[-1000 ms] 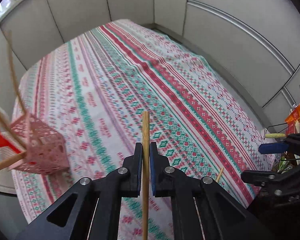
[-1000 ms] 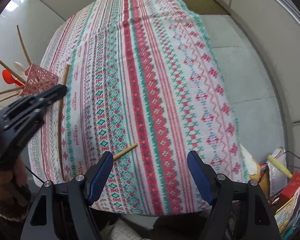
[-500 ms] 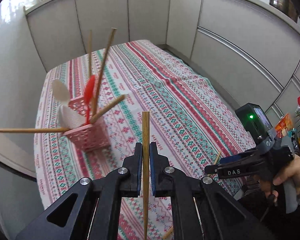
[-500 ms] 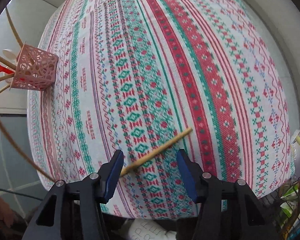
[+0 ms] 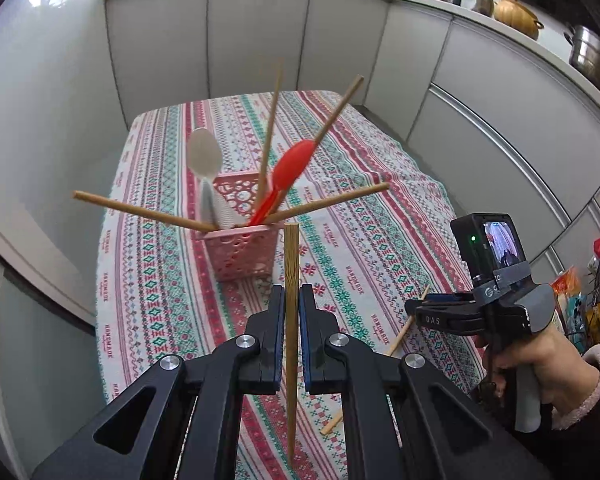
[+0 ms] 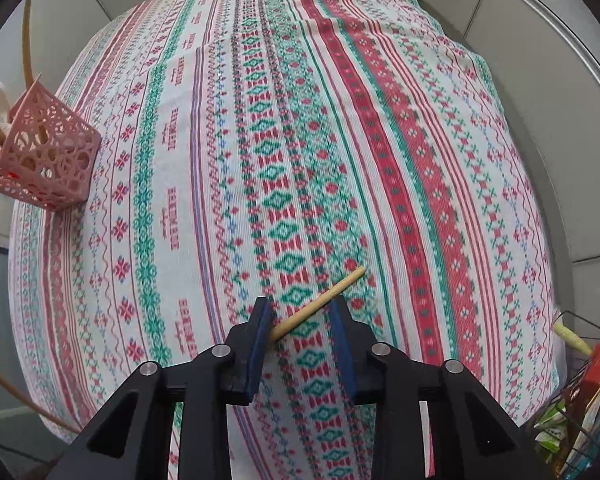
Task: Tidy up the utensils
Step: 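Lift both chopsticks upright and carry them over the pink basket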
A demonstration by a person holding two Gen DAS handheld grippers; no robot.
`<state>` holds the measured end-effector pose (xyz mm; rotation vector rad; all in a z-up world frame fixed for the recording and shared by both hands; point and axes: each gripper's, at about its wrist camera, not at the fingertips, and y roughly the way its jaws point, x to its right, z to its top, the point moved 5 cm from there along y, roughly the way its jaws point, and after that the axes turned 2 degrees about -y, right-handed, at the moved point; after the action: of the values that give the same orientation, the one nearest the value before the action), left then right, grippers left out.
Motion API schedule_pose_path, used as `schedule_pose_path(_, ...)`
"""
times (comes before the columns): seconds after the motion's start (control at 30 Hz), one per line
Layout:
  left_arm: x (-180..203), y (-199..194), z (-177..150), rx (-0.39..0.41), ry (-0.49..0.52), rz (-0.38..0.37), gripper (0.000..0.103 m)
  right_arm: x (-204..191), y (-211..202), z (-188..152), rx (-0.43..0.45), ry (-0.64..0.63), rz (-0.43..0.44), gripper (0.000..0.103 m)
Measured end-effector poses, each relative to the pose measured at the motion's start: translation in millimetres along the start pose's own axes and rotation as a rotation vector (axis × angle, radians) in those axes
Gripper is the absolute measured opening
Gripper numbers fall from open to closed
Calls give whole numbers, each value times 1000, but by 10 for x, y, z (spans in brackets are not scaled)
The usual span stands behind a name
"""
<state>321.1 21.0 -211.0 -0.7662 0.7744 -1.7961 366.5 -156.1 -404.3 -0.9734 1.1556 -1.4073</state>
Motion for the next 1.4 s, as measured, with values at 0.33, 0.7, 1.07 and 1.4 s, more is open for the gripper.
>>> schedule_pose_path(0.33, -249, -15, -10, 5, -77, 4, 7, 81, 103, 566, 41, 40, 80, 11)
schedule_pose_path(0.7, -329, -95, 12, 38, -109, 14, 7, 637, -176, 644, 71, 120, 301, 5)
schedule_pose_path(1.07, -416, -379, 148, 134, -169, 6, 7, 374, -1349, 390, 297, -4, 412, 5)
schedule_pose_path(1.4, -424, -1095, 476, 409, -219, 18, 7, 134, -2288, 219, 577, -119, 412, 5)
